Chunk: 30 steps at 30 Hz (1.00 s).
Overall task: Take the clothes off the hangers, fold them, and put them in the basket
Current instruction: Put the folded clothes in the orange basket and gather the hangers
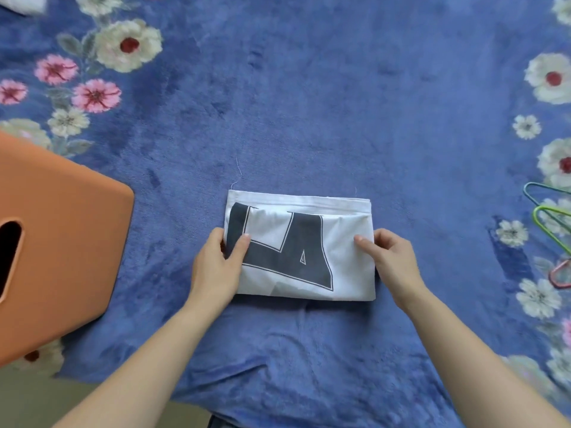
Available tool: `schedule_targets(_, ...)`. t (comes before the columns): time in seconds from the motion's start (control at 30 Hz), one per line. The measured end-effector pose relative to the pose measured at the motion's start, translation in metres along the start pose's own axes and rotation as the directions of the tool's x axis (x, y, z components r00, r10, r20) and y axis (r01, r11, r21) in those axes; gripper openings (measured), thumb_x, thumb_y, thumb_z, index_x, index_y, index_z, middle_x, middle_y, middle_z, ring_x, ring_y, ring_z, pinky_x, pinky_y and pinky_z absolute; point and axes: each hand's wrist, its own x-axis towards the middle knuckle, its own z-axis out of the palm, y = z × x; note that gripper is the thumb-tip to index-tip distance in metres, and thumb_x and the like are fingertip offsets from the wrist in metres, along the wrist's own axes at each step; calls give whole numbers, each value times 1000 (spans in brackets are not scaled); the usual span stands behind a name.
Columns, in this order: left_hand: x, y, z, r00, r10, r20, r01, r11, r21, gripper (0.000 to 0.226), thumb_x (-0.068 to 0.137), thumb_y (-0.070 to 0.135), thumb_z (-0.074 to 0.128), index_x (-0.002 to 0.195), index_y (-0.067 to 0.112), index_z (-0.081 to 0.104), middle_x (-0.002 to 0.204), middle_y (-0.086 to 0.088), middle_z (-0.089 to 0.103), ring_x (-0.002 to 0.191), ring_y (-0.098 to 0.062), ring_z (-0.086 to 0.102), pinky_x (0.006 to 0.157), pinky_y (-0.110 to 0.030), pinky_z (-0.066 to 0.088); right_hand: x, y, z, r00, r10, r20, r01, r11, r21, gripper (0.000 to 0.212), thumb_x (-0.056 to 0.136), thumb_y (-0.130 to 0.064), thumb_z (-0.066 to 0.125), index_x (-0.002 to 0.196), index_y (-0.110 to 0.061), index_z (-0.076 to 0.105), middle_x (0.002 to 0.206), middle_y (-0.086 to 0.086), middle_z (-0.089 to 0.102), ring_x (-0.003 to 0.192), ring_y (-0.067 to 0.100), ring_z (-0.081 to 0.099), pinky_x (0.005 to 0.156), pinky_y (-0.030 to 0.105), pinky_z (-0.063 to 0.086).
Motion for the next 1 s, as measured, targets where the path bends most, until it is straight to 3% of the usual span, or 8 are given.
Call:
schedule_targets(0.17, -16, 12, 5, 978, 96, -183, -125, 981, -151, 31, 94, 45, 49, 90, 14, 46, 67, -3, 54, 66, -13, 49, 59, -18, 37, 4, -6, 5, 975, -123, -183, 149, 979, 139, 24, 80, -32, 67, 73, -10, 60, 71, 6, 52, 68, 15, 43, 62, 31, 32)
schedule_targets(0.23, -4, 12, 9, 974, 94, -205, -122, 985, -126, 29, 96, 45, 47, 92, 16, 46, 69, -4, 56, 66, -16, 51, 60, -26, 36, 12, -5, 11, 969, -131, -208, 154, 983, 96, 24, 89, -30, 66, 74, -12, 59, 71, 5, 52, 67, 14, 42, 62, 31, 32)
schedule_targets(0.37, 30, 2, 27, 981, 3, -196, -1, 1000, 11, 36, 99, 46, 44, 94, 10, 45, 74, -13, 54, 75, -39, 52, 62, -38, 27, 30, 1, 26, 945, -120, -303, 92, 990, -105, 26, 97, -30, 58, 83, -8, 58, 72, -1, 54, 70, 16, 49, 61, 31, 36)
schedule_targets(0.5, 31, 7, 40, 938, 91, -335, -57, 992, 109, 41, 99, 40, 41, 125, 9, 46, 122, -15, 52, 112, -35, 48, 85, -41, 34, 22, 8, 53, 819, -333, -468, 80, 872, -482, 33, 95, -33, 45, 117, -10, 53, 119, 8, 53, 113, 28, 45, 91, 42, 33)
schedule_targets(0.63, 16, 5, 59, 850, 515, -109, -398, 764, 507, 52, 96, 38, 37, 145, 22, 35, 153, -8, 30, 141, -25, 27, 109, -48, 17, 9, 24, 78, 720, -694, 10, 424, 429, -798, 51, 95, -34, 39, 142, -15, 39, 148, 10, 42, 136, 21, 34, 104, 43, 23)
schedule_targets(0.77, 34, -15, 71, 886, 457, 78, -394, 654, 645, 58, 96, 46, 28, 151, 27, 31, 161, -6, 22, 147, -22, 11, 115, -54, 7, 22, 46, 70, 779, -581, 235, 416, 199, -888, 56, 99, -46, 28, 152, -30, 26, 160, 3, 26, 148, 21, 20, 116, 45, 15)
schedule_targets(0.9, 39, -14, 74, 912, 392, 116, -375, 687, 623, 60, 96, 49, 25, 152, 31, 26, 163, -3, 16, 147, -20, 5, 114, -60, 10, 28, 44, 63, 846, -491, 210, 352, 217, -910, 55, 99, -50, 21, 153, -39, 20, 162, 0, 18, 150, 21, 16, 118, 45, 8)
schedule_targets(1.0, 29, -15, 60, 949, 315, 26, -281, 805, 523, 60, 96, 51, 26, 153, 33, 23, 163, -4, 11, 146, -22, 6, 113, -58, 15, 21, 48, 54, 914, -405, 12, 205, 437, -876, 57, 98, -50, 16, 153, -39, 17, 164, -9, 8, 150, 15, 7, 116, 45, 5)
